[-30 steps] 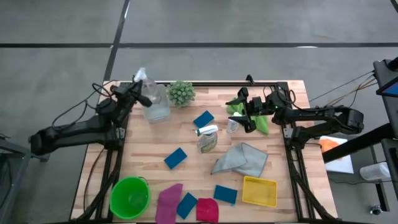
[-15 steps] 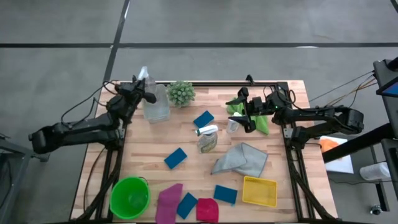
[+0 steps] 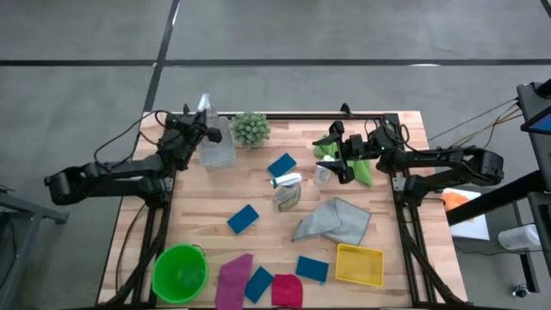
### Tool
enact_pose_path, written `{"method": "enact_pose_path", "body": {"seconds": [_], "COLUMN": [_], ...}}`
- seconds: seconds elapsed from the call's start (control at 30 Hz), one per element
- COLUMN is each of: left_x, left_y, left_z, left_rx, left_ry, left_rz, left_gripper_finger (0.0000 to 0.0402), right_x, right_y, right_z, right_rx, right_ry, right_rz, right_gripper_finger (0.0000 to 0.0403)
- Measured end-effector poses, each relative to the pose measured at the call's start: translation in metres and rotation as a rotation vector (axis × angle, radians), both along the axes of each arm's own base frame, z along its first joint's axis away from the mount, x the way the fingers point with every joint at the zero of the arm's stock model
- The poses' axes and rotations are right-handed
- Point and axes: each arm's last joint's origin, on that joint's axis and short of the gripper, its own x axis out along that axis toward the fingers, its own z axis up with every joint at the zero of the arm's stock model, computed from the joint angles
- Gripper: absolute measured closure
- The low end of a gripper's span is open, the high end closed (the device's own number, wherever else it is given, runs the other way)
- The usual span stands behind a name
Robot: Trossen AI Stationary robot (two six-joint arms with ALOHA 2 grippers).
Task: Pick & Place Kitchen Items
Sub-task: Put the transparent spray bottle into the gray bin
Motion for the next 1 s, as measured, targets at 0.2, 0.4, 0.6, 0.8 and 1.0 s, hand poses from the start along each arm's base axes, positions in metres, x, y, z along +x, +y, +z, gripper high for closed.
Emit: {"method": "enact_pose_path", "body": {"seconds": [0.2,0.4,0.6,0.8,1.0], "left_x": [-0.001,-0.002,-0.005,-0.005,-0.004], "left_y": [0.000,-0.002,-0.007,-0.013,-0.019], "left_z": [-0.001,0.001,0.004,0.003,0.003], "left_rx": [-0.006,-0.007,-0.008,-0.025,-0.032], "left_ry": [0.004,0.006,0.008,0.039,0.053], "left_rz": [0.000,-0.001,-0.021,-0.071,-0.136], "left_gripper_finger": [0.0300,0.0283,0.0281,0.0281,0.0279], "right_x": [0.000,0.000,0.000,0.000,0.000], "right_y": [0.000,0.000,0.000,0.000,0.000], "right_z": [0.000,-0.001,-0.001,-0.001,-0.001], "right_rx": [0.000,0.005,0.006,0.006,0.006], "right_ry": [0.000,0.011,0.014,0.014,0.014], "right_rz": [0.000,0.000,0.000,0.000,0.000], "right_gripper_finger": [0.0113,0.0113,0.0113,0.0113,0.0113]}}
